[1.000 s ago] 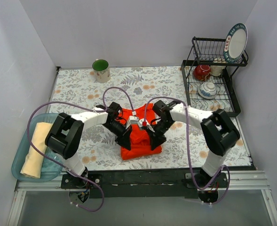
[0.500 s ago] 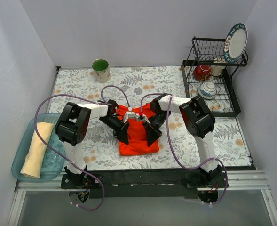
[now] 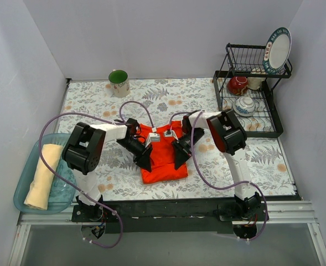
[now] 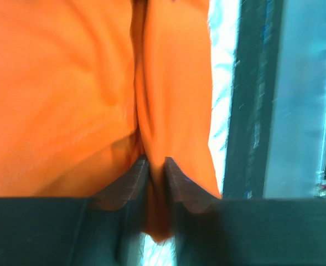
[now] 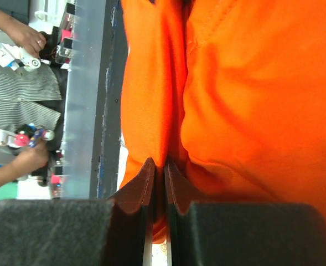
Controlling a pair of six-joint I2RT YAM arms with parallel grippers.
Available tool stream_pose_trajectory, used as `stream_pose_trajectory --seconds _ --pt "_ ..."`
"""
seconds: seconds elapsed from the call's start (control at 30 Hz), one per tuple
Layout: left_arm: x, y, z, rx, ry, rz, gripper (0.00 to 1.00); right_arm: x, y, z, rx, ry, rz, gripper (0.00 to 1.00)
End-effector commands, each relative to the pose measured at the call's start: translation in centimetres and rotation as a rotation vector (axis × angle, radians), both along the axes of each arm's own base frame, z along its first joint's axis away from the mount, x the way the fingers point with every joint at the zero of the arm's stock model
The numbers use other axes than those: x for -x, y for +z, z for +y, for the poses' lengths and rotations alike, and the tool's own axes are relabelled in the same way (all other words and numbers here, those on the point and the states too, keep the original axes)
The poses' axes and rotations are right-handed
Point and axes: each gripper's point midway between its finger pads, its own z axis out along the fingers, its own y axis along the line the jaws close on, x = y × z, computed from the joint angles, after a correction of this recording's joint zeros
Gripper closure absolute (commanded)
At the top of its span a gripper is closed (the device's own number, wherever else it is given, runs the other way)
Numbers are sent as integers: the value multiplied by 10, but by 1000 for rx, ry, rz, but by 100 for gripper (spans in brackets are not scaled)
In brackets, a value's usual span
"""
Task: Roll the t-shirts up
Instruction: Fold the T-shirt at the center of the board.
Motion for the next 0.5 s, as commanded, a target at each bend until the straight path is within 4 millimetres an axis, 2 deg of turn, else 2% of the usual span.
stream_pose_trajectory --seconds 0.0,0.07,0.1,0.13,0.23,0.27,0.3,0.33,0.37,0.43,0.47 --pt "-9 4 23 -132 49 -135 68 -5 -30 -25 134 73 -34 99" --pt "-32 17 21 -119 91 -263 61 -12 -31 -22 136 76 -53 99" --pt "-50 41 15 -82 128 -384 53 -13 -34 -23 154 78 -50 99" --pt "-57 61 11 -43 157 -440 50 -19 -34 -20 155 76 -64 99" --pt "-57 111 -9 62 154 -593 44 -23 -39 -18 188 68 -47 99" --pt "-42 114 -23 79 95 -614 44 -25 -41 -17 195 70 -46 99" --pt "-35 116 -30 93 74 -638 44 -26 -43 -16 206 69 -43 99" --pt "-23 108 -29 82 54 -650 44 -28 -44 -14 209 65 -40 99" --pt "-6 99 -36 85 -1 -657 44 -30 -45 -12 211 63 -41 99" --pt "-5 96 -39 91 0 -760 44 -31 -46 -11 217 62 -40 99" --pt "7 75 -34 73 -22 -755 44 -31 -47 -11 216 63 -42 99"
